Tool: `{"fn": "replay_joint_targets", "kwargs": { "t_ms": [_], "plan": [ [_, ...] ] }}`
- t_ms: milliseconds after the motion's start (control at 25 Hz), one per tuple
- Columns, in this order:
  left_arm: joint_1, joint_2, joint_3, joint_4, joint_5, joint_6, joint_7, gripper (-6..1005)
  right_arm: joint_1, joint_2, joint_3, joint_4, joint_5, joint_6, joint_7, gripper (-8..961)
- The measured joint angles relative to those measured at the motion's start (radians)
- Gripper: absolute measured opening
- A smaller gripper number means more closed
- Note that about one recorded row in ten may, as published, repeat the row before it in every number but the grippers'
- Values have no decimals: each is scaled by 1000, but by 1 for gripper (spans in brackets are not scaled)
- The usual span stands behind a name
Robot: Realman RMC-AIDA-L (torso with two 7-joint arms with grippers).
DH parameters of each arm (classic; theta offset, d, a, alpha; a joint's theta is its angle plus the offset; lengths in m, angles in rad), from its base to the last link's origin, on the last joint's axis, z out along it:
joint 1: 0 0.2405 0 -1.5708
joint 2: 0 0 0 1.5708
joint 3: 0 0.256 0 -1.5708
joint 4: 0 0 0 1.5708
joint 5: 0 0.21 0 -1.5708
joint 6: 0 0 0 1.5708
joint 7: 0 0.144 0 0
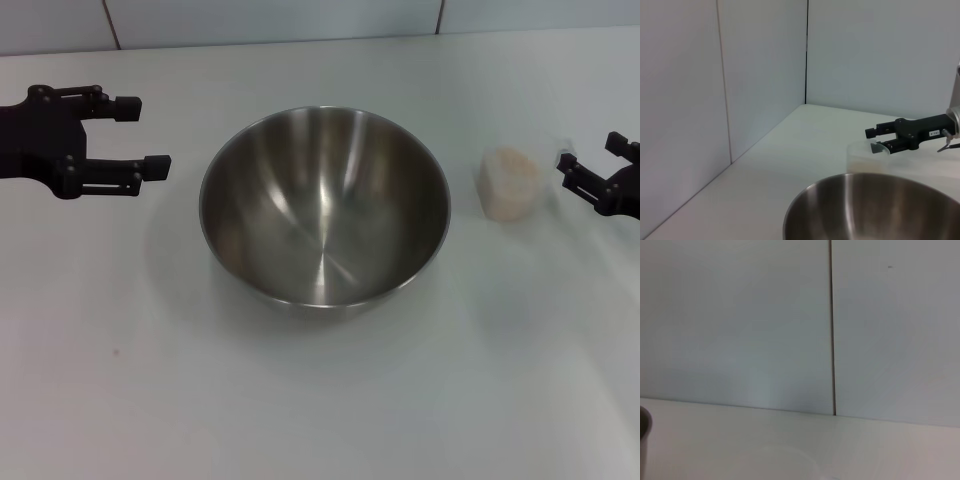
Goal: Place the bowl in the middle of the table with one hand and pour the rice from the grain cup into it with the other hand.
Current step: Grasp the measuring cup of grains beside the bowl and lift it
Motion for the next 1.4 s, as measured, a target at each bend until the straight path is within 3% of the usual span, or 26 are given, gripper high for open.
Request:
{"fn": "replay_joint_targets", "kwargs": {
  "t_ms": [760, 920, 1080, 1400],
  "plan": [
    [-2, 1, 7, 0, 1, -23, 2, 809, 43, 2, -14, 23, -2, 36, -56, 743],
    [-1, 1, 7, 0, 1, -23, 2, 809, 48, 4, -13, 37, 3, 33, -80, 649],
    [1, 3, 5, 0, 1, -23, 3, 809, 54, 3, -9, 45, 3, 32, -81, 412],
    [3, 3, 1, 0, 1, -24, 3, 809, 54, 3, -7, 46, 3, 31, -81, 184]
  ]
}}
